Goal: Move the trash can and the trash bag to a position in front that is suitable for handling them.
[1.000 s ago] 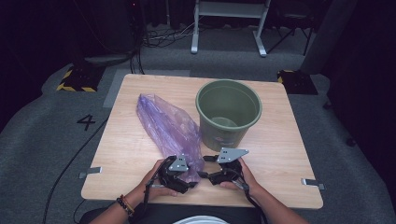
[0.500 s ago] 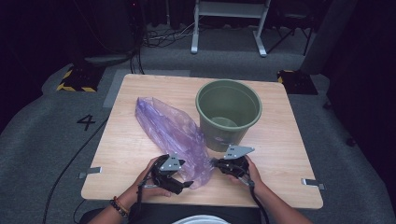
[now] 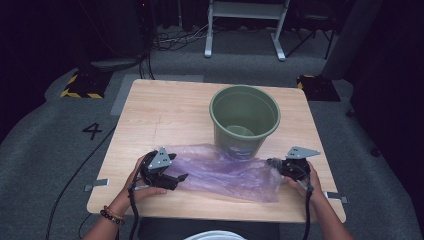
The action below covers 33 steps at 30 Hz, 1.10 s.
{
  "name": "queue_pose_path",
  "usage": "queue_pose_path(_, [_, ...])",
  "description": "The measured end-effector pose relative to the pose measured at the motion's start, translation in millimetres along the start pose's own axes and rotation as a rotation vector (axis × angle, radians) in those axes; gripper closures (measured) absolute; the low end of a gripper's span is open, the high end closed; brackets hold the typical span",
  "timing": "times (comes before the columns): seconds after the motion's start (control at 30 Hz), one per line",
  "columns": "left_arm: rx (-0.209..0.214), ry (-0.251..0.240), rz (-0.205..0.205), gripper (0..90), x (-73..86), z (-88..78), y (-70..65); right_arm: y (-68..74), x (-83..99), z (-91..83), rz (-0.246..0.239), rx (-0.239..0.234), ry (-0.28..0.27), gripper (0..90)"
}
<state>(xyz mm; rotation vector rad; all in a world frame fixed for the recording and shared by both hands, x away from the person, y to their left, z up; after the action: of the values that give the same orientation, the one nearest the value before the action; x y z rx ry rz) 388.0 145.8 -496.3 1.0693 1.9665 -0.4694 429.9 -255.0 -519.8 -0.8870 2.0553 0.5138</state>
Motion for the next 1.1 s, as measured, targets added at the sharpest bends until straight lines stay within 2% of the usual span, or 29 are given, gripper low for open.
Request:
queue_pose_path(0.07, [0.001, 0.001, -0.014, 18.3, 2.3, -0.5, 4.7, -16.7, 1.9, -5.8, 0.020, 0.064, -0.004, 85.0])
queue_pose_path(0.1, [0.013, 0.001, -0.024, 18.9, 4.1, 0.2, 5.8, -30.6, 3.2, -10.6, 0.063, 0.091, -0.023, 81.0])
queue_pose_path(0.13, [0.026, 0.007, -0.028, 18.9, 6.3, 1.6, 6.1, -30.6, 3.2, -10.6, 0.063, 0.091, -0.023, 81.0])
queue_pose_path(0.2, [0.057, 0.024, -0.029, 19.3, 10.9, 6.3, 4.1, -39.9, 3.4, -13.9, 0.095, 0.125, -0.038, 72.1])
queue_pose_path(0.23, [0.081, 0.031, -0.032, 20.6, 12.9, 8.7, 2.0, -43.2, 2.4, -16.9, 0.116, 0.141, -0.059, 56.5])
queue_pose_path(0.27, [0.087, 0.042, -0.032, 20.6, 14.8, 11.6, 0.1, -43.2, 2.4, -16.9, 0.116, 0.141, -0.059, 56.5])
queue_pose_path(0.3, [0.104, 0.051, -0.031, 20.9, 16.4, 14.5, -3.0, -45.1, 1.8, -17.8, 0.126, 0.165, -0.060, 49.5])
queue_pose_path(0.33, [0.120, 0.057, -0.024, 20.8, 17.3, 17.0, -6.3, -46.7, 1.6, -19.2, 0.135, 0.186, -0.053, 46.9])
queue_pose_path(0.37, [0.130, 0.082, -0.006, 22.2, 19.1, 21.1, -12.9, -51.2, 0.6, -23.7, 0.142, 0.235, -0.053, 36.0])
queue_pose_path(0.4, [0.130, 0.082, -0.006, 22.9, 19.1, 21.1, -12.9, -51.2, 0.6, -23.7, 0.142, 0.235, -0.053, 36.0])
queue_pose_path(0.47, [0.152, 0.093, 0.014, 22.9, 19.8, 25.2, -19.8, -57.0, -2.1, -32.9, 0.131, 0.290, -0.049, 33.9])
queue_pose_path(0.53, [0.164, 0.113, 0.039, 27.2, 20.4, 28.3, -24.9, -63.9, -5.7, -44.6, 0.141, 0.317, -0.078, 31.8])
queue_pose_path(0.57, [0.169, 0.111, 0.044, 27.0, 18.5, 29.4, -27.1, -71.6, -6.8, -53.7, 0.149, 0.359, -0.081, 29.7])
queue_pose_path(0.6, [0.169, 0.111, 0.044, 27.2, 18.5, 29.4, -27.1, -71.6, -6.8, -53.7, 0.149, 0.359, -0.081, 29.7])
queue_pose_path(0.63, [0.185, 0.101, 0.035, 28.0, 16.5, 29.4, -28.9, -76.4, -8.1, -61.1, 0.154, 0.382, -0.104, 28.5])
queue_pose_path(0.67, [0.184, 0.103, 0.040, 28.5, 16.1, 30.0, -30.1, -77.1, -8.5, -63.3, 0.149, 0.375, -0.103, 28.8])
queue_pose_path(0.73, [0.193, 0.106, 0.044, 30.6, 16.2, 31.2, -31.9, -78.1, -8.8, -65.3, 0.132, 0.391, -0.090, 28.9])
queue_pose_path(0.8, [0.198, 0.122, 0.063, 32.1, 17.2, 34.3, -36.0, -80.7, -10.7, -69.2, 0.110, 0.442, -0.075, 33.0])
queue_pose_path(0.87, [0.205, 0.147, 0.087, 37.5, 19.4, 38.1, -39.6, -81.3, -14.2, -74.7, 0.123, 0.415, -0.120, 35.8])
queue_pose_path(0.9, [0.199, 0.160, 0.098, 42.1, 20.5, 40.7, -41.7, -81.7, -17.5, -79.8, 0.152, 0.381, -0.163, 35.9])
queue_pose_path(1.0, [0.207, 0.164, 0.106, 46.5, 19.7, 41.0, -41.5, -80.1, -21.3, -85.0, 0.152, 0.382, -0.179, 34.7])
queue_pose_path(1.03, [0.211, 0.161, 0.094, 50.1, 19.5, 41.6, -41.7, -74.0, -26.8, -89.8, 0.143, 0.368, -0.189, 33.3])
queue_pose_path(1.1, [0.210, 0.157, 0.088, 50.7, 19.4, 41.9, -41.9, -70.1, -30.0, -92.6, 0.130, 0.379, -0.188, 32.4])
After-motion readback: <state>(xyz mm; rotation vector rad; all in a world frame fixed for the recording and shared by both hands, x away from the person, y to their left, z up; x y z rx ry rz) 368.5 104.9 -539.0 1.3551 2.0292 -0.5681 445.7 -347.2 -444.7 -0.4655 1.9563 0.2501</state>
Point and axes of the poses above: each handheld gripper's, and its own axes: z roughly forward along the jaws, x roughly out of its underside, y roughly to its left, the point moved 6 cm from there along z, roughly forward along the jaws
